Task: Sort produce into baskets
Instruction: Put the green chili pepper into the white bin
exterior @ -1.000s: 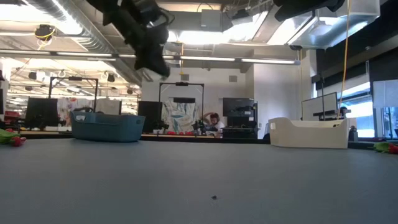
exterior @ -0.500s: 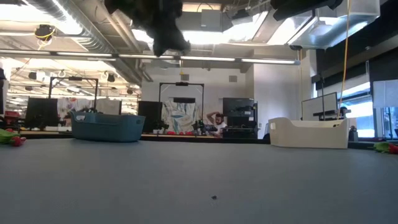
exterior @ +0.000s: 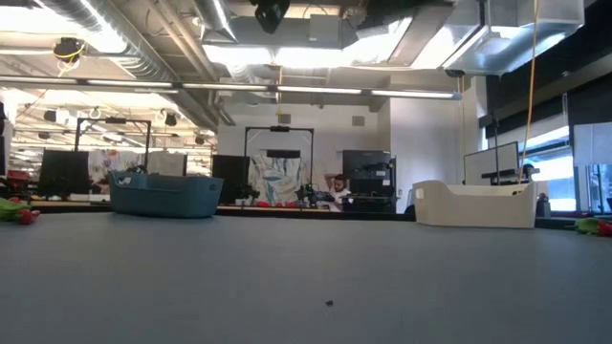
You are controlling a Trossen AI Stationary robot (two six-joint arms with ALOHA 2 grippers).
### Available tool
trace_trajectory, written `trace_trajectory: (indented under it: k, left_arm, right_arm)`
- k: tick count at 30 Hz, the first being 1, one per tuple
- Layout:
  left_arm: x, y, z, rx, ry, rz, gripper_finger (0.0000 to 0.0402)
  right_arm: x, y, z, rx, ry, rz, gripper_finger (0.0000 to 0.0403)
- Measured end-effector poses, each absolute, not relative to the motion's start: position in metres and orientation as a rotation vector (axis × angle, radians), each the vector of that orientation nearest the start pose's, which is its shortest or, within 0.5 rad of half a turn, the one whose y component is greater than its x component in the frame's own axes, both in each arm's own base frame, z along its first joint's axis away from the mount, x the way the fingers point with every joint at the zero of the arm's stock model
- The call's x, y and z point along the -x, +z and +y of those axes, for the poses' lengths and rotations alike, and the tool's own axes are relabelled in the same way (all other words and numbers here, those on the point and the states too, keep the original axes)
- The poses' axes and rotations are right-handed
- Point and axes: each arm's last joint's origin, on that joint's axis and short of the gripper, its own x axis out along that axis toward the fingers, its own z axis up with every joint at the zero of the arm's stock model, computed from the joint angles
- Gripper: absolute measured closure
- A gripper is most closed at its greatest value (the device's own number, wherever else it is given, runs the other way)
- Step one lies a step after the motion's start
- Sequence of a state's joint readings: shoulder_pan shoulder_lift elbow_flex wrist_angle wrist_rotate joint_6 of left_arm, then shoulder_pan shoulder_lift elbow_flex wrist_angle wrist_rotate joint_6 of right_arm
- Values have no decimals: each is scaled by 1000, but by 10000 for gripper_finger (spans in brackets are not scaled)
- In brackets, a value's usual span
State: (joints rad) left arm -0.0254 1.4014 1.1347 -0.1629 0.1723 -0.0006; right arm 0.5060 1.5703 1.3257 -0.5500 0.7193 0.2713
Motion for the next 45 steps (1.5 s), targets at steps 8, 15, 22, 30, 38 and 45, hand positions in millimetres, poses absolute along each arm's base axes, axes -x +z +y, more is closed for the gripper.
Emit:
trace_trajectory:
  k: [8, 15, 22, 30, 38, 45]
  left_arm:
    - [-314, 317, -26, -10, -187, 429, 370]
    - [-315, 321, -38, -33, -196, 380, 370]
    - [-314, 321, -47, -88, -176, 370, 370]
    - [-313, 321, -50, -108, -177, 376, 370]
    - [-313, 320, -50, -98, -172, 383, 370]
    - [-314, 321, -49, -64, -165, 379, 369]
  right_arm:
    - [-302, 373, 138, 303, -229, 460, 210]
    - [-326, 379, 121, 163, -125, 383, 210]
    - [-337, 362, 123, 154, -109, 438, 210]
    - [-338, 362, 122, 152, -110, 439, 235]
    - [-336, 359, 122, 172, -103, 469, 358]
    - [-337, 361, 122, 175, -100, 456, 383]
